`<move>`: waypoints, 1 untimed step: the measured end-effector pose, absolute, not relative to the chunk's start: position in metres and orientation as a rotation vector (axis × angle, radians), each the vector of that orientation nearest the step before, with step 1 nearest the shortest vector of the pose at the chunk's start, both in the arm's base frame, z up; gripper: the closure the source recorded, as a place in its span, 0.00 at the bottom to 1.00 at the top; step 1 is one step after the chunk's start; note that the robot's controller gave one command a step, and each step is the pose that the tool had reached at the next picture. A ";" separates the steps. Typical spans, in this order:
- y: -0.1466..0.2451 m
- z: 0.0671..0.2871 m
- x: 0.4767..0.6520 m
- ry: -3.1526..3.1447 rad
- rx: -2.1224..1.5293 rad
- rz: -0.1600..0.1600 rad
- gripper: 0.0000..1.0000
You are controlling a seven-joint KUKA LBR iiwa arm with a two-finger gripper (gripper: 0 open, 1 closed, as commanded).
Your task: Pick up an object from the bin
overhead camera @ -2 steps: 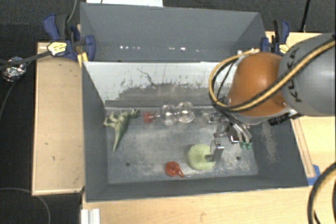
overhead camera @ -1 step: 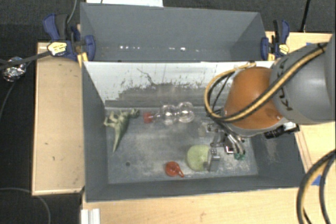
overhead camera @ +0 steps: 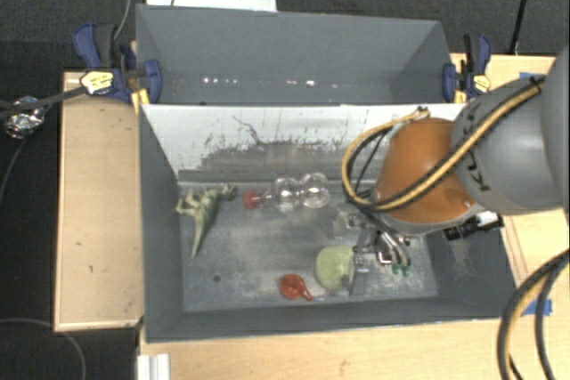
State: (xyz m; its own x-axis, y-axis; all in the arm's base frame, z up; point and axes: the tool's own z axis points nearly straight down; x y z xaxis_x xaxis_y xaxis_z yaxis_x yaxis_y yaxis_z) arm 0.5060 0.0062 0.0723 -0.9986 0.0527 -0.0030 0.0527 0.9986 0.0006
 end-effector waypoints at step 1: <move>-0.019 0.072 0.495 3.112 -0.389 0.000 1.00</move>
Offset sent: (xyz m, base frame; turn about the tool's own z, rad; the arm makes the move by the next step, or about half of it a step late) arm 0.0000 0.0000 0.0000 0.0000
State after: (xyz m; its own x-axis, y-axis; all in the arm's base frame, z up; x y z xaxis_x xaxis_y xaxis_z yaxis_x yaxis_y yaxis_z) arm 0.4954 -0.0192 0.0718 -0.9692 -0.2461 -0.0054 -0.2461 0.9693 -0.0010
